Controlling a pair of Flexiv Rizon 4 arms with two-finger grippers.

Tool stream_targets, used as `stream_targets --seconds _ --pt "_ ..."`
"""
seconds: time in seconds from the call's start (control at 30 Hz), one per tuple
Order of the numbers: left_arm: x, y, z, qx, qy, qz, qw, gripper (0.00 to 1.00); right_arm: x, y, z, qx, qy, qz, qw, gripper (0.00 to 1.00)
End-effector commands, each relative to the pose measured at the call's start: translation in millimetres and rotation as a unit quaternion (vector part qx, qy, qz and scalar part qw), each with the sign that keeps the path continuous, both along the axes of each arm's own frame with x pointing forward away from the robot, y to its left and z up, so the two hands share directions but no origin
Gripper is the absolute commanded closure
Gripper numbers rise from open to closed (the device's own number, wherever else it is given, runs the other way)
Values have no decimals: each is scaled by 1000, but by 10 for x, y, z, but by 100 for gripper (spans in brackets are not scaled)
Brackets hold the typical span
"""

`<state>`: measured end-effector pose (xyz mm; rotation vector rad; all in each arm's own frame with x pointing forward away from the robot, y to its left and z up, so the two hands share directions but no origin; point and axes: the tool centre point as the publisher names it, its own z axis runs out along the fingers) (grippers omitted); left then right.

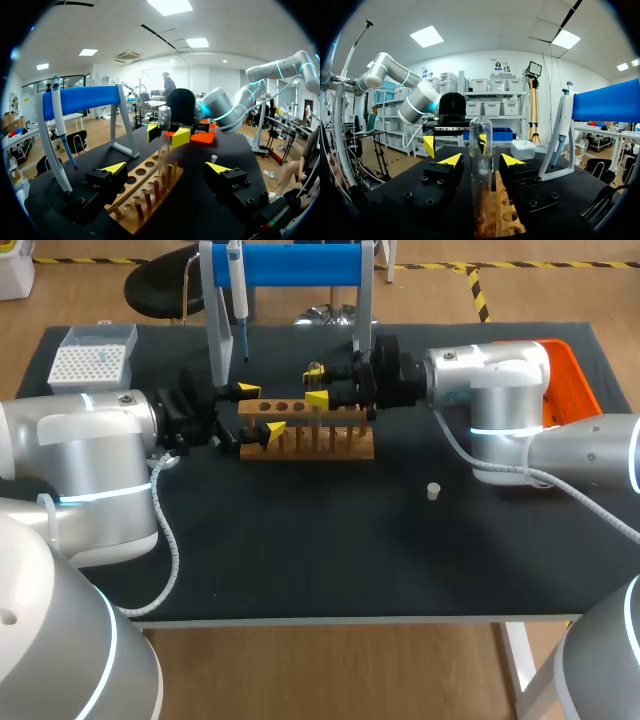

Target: Invert the test tube, pick up the pipette, mount the tip to pipette, aspirate from beaker and dispense into the tube, eject the tip, return the pipette, and cap with the stopper.

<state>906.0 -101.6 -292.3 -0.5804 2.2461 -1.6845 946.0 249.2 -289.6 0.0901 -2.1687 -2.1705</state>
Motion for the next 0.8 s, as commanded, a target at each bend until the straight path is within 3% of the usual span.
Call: stream_targets --seconds 0.03,0.17,0.27,0.4,0.47,0.8 --pt "-1 -7 -7 0 -1 1 1000 0 8 7 -12 1 1 0 1000 55" --pt "-1 -7 -7 0 -1 1 1000 0 7 9 -11 1 1 1 1000 58" --pt "-1 -7 -7 0 -1 1 1000 0 7 10 -11 1 2 1 1000 65" --pt "-1 -7 -7 0 -1 1 1000 0 6 11 -12 1 2 1 1000 82" --pt "-1 -7 -7 0 -1 1 1000 0 5 11 -11 1 2 1 1000 99" --pt "-1 -7 -7 0 -1 1 1000 0 6 6 -1 1 4 -1 1000 100"
